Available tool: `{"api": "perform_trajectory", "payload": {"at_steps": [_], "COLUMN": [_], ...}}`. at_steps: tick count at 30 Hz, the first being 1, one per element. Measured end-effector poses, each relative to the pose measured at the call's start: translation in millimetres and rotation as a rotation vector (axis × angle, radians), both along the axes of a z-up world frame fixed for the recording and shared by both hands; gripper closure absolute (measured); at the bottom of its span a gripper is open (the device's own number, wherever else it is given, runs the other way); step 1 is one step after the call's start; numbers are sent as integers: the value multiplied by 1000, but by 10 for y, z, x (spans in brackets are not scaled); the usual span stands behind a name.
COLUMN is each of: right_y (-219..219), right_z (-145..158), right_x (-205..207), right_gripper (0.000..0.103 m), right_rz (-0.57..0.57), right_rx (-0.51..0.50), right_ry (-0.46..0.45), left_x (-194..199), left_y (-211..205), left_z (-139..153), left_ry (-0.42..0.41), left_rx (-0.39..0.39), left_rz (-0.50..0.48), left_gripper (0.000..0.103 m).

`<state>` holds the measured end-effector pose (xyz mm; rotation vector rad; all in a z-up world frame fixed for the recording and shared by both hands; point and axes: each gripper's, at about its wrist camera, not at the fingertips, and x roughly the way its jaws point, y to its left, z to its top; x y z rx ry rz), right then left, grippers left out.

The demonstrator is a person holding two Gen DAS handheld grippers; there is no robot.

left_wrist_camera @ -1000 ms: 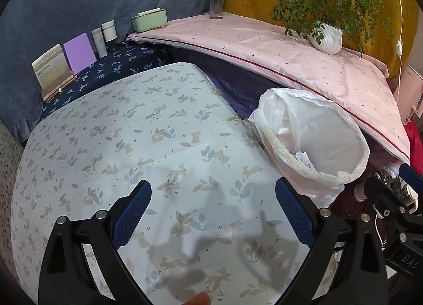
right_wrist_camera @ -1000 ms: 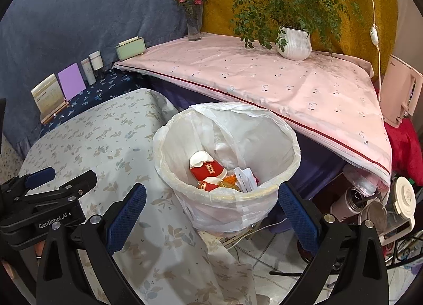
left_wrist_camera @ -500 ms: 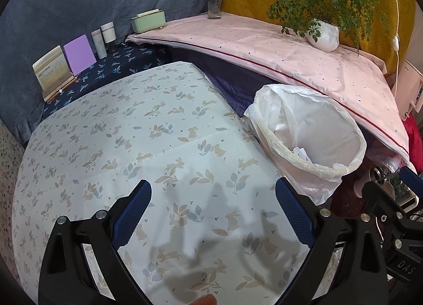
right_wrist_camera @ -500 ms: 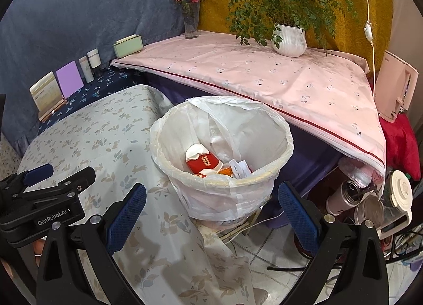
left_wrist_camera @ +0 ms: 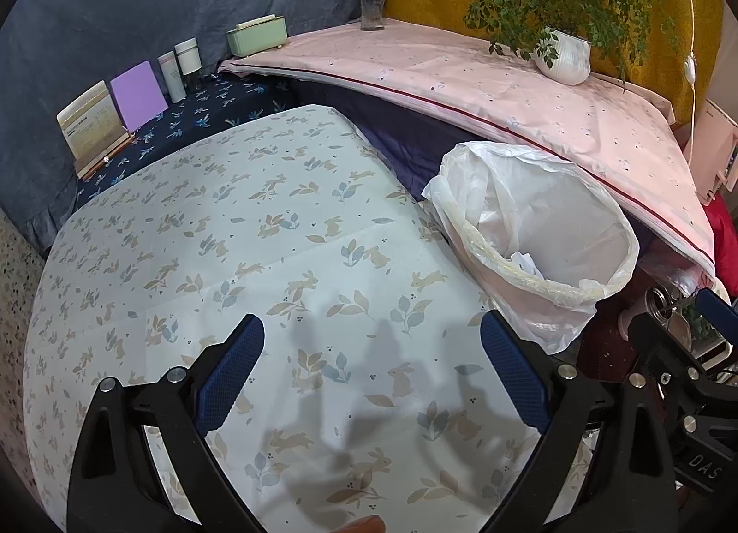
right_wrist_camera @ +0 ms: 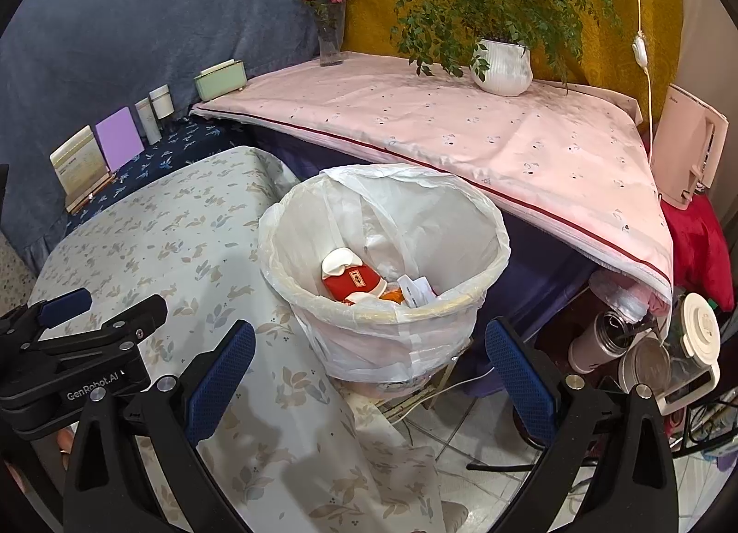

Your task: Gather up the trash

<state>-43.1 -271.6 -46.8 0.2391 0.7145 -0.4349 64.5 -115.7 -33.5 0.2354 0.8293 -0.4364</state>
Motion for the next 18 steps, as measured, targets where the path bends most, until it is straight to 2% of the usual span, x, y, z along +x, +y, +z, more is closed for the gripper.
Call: {"api": "perform_trajectory", "payload": {"at_steps": [18], "right_y": [-10], "right_z": [-27], "right_x": [-19], "right_gripper": [7], "right_rz": [-3], "right_rx": [-3], "right_ry": [0], "left_x": [-57], "left_y": [-5], "left_z": [10], "left_ry": [-13], "left_rx": [0], "left_rz": [20], "left_gripper": [12]}}
